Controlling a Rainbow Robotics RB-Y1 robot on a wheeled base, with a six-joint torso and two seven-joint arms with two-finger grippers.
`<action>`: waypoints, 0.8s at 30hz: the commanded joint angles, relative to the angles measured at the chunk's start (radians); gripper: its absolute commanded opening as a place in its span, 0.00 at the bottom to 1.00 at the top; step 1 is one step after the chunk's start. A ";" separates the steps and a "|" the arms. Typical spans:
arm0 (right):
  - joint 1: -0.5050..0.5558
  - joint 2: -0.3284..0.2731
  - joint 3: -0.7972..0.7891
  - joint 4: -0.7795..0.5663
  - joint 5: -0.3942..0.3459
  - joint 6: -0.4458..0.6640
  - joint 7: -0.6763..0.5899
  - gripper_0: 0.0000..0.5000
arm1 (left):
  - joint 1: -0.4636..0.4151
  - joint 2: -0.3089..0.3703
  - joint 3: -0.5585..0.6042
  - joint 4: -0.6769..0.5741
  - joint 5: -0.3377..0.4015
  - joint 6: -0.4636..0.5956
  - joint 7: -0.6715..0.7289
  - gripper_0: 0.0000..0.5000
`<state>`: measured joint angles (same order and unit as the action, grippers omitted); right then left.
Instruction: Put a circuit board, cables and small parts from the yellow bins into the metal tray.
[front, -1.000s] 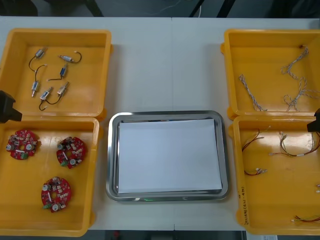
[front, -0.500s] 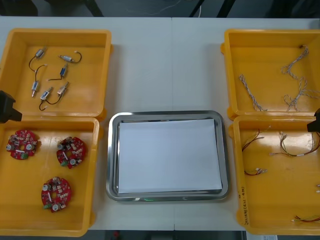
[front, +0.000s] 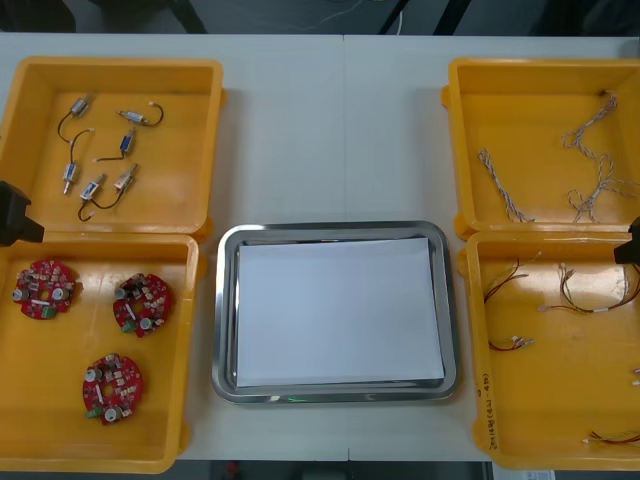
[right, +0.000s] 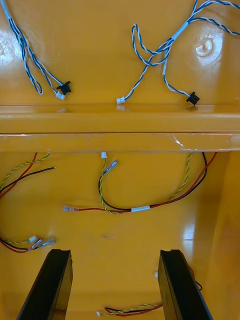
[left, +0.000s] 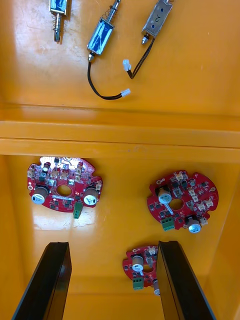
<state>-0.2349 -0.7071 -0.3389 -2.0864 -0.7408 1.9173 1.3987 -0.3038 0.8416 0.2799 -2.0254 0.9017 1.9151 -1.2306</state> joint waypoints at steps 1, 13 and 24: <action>-0.015 -0.005 -0.017 -0.024 -0.005 0.003 -0.027 1.00 | -0.028 0.050 0.022 -0.003 0.008 0.005 -0.033 1.00; -0.015 -0.005 -0.017 -0.024 -0.005 0.003 -0.027 1.00 | -0.028 0.050 0.022 -0.003 0.008 0.005 -0.033 1.00; -0.015 -0.005 -0.017 -0.024 -0.005 0.003 -0.027 1.00 | -0.028 0.050 0.022 -0.003 0.008 0.005 -0.033 1.00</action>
<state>-0.2349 -0.7071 -0.3389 -2.0864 -0.7408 1.9173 1.3987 -0.3038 0.8416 0.2799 -2.0254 0.9017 1.9151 -1.2306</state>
